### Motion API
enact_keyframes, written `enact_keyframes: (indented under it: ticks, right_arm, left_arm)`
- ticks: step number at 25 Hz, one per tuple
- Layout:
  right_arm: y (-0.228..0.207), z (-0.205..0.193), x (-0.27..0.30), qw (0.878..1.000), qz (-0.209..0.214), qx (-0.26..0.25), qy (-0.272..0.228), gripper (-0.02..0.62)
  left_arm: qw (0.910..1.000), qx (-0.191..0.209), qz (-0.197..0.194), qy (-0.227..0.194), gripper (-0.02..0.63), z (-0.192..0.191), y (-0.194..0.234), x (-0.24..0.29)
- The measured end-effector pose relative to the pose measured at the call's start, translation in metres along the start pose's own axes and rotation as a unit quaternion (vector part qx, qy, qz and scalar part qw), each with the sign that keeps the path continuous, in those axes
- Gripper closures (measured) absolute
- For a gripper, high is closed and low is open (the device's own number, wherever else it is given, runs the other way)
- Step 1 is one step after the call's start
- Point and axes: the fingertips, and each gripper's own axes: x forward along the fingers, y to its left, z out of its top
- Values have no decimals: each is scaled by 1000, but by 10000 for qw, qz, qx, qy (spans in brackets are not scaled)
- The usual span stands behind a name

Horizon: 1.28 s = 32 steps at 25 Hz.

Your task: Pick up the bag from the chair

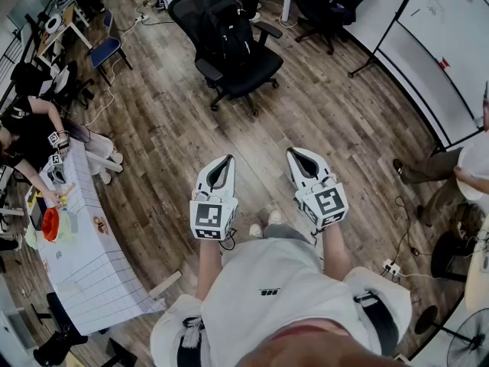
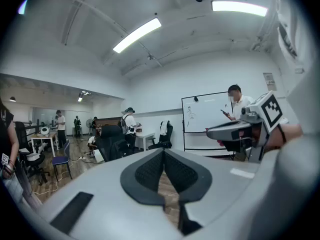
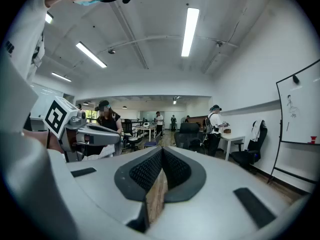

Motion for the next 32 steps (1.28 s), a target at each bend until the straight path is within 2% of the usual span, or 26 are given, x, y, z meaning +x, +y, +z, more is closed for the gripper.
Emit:
enact_keyframes:
  ticks: [9, 16, 23, 32]
  right_arm:
    - [13, -8, 13, 9999, -128, -17, 67, 600]
    - [4, -16, 30, 9997, -202, 36, 146, 600]
    - [-37, -24, 72, 9996, -237, 65, 170, 600]
    - [-137, -19, 149, 9997, -100, 108, 170, 600]
  left_arm:
    - [9999, 1, -137, -92, 594, -4, 16, 0]
    - [9996, -34, -267, -82, 594, -7, 26, 21]
    - [9996, -15, -264, -52, 594, -7, 49, 73]
    - [9998, -29, -213, -40, 594, 11, 76, 196]
